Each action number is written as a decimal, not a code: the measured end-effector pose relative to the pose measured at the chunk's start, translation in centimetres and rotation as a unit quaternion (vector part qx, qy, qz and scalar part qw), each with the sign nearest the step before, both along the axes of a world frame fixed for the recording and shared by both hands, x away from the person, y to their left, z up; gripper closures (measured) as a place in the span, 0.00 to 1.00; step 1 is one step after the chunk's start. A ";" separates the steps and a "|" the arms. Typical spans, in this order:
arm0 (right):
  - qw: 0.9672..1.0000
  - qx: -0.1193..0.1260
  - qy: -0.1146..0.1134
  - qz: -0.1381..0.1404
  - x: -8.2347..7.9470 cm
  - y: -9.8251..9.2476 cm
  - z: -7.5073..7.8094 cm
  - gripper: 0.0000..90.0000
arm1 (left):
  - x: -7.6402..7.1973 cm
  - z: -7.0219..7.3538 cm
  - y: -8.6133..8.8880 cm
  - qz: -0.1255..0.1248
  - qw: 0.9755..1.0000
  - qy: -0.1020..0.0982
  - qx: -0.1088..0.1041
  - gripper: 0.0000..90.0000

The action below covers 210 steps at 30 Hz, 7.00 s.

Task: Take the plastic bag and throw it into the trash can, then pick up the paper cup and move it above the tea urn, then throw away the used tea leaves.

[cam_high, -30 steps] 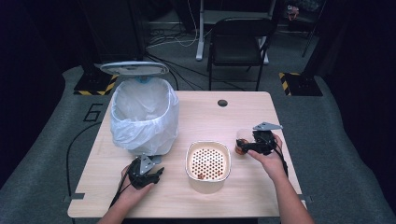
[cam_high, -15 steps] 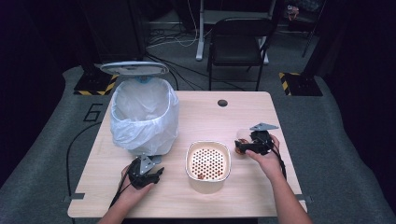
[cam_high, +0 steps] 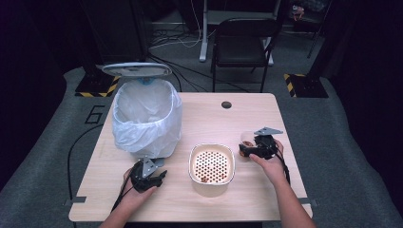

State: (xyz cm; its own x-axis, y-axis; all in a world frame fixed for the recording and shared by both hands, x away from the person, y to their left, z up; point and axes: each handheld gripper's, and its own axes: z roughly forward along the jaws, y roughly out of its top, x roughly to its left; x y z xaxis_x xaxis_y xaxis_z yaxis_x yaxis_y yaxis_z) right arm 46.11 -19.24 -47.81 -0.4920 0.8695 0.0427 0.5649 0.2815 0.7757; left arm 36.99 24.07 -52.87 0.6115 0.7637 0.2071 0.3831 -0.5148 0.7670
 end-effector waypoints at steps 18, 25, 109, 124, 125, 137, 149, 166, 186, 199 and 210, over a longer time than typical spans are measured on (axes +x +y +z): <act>1.000 -0.005 -0.015 0.014 0.5 0.4 -0.5 0.36 | 0.0 0.0 0.0 0.002 1.000 0.000 -0.001 0.41; 1.000 -0.014 -0.018 0.020 0.5 0.5 -0.4 0.43 | 0.0 0.0 0.0 0.002 1.000 0.000 -0.001 0.41; 0.944 0.026 -0.087 0.318 3.9 6.6 10.6 0.48 | 0.0 0.0 0.0 0.000 1.000 0.001 -0.001 0.41; 0.927 0.008 -0.128 0.351 2.7 7.5 11.3 0.49 | 0.0 0.0 0.0 0.002 1.000 -0.002 -0.001 0.41; 0.927 0.006 -0.131 0.352 2.6 7.5 11.4 0.49 | 0.0 0.0 0.0 0.002 1.000 -0.002 -0.001 0.41; 0.899 -0.069 -0.194 0.387 -0.2 8.7 11.9 0.51 | 0.0 0.0 0.0 0.000 1.000 0.000 0.000 0.41; 0.867 -0.135 -0.251 0.410 -2.0 9.5 11.9 0.53 | 0.0 0.0 0.0 0.000 1.000 0.000 0.000 0.41; 0.811 -0.235 -0.324 0.428 -4.6 10.0 11.4 0.54 | 0.0 0.0 0.0 0.001 1.000 0.000 0.000 0.41; 0.631 -0.477 -0.444 0.421 -8.5 11.5 9.4 0.55 | 0.0 0.0 0.0 0.001 1.000 0.000 0.000 0.41; 0.475 -0.589 -0.518 0.399 -9.7 12.2 7.7 0.56 | 0.0 0.0 0.0 0.000 1.000 0.000 -0.001 0.41; 0.436 -0.599 -0.540 0.400 -10.5 12.4 7.4 0.56 | 0.0 0.0 0.0 0.001 1.000 0.000 -0.004 0.41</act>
